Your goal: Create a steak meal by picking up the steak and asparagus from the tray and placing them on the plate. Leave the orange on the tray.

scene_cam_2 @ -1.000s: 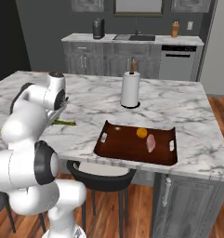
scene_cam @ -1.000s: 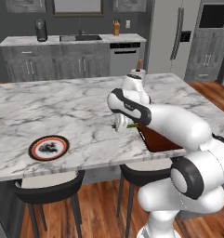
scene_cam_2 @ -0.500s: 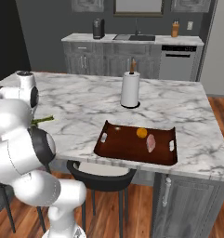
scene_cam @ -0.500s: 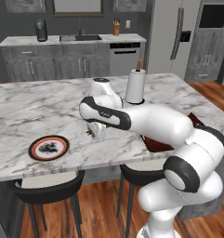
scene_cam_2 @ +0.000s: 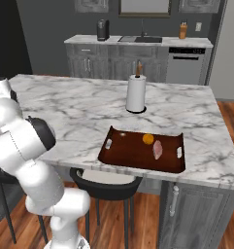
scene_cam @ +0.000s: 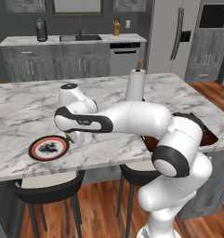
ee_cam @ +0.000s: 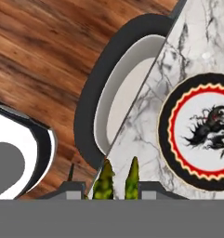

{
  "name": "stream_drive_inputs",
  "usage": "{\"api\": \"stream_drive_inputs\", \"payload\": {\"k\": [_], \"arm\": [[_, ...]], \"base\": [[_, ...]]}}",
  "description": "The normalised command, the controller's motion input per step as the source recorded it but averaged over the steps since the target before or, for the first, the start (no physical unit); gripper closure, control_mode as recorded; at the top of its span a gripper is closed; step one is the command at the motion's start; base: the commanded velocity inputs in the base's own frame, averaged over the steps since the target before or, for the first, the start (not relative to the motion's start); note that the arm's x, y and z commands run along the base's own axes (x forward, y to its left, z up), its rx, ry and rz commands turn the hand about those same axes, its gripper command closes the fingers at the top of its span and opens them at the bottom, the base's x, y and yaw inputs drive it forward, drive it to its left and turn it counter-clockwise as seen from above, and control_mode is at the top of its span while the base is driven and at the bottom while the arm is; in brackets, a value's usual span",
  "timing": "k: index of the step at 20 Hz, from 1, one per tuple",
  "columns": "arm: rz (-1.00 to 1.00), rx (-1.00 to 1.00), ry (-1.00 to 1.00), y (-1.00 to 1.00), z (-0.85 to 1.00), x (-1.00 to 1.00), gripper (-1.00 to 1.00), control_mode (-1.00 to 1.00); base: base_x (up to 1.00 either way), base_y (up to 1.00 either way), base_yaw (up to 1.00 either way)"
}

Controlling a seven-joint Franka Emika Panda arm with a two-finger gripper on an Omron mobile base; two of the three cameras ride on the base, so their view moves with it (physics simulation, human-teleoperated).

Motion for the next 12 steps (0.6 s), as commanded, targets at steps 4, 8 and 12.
{"api": "stream_drive_inputs", "payload": {"k": [4, 8, 12], "arm": [[0.14, -0.04, 0.02, 0.52, -0.21, 0.24, 1.00, -1.00], [0.12, -0.03, 0.01, 0.28, -0.38, 0.26, 1.00, -1.00], [0.08, -0.03, 0.00, 0.24, -0.46, 0.29, 1.00, -1.00]], "base": [[0.00, 0.00, 0.00], [0.00, 0.00, 0.00], [0.00, 0.00, 0.00]]}}
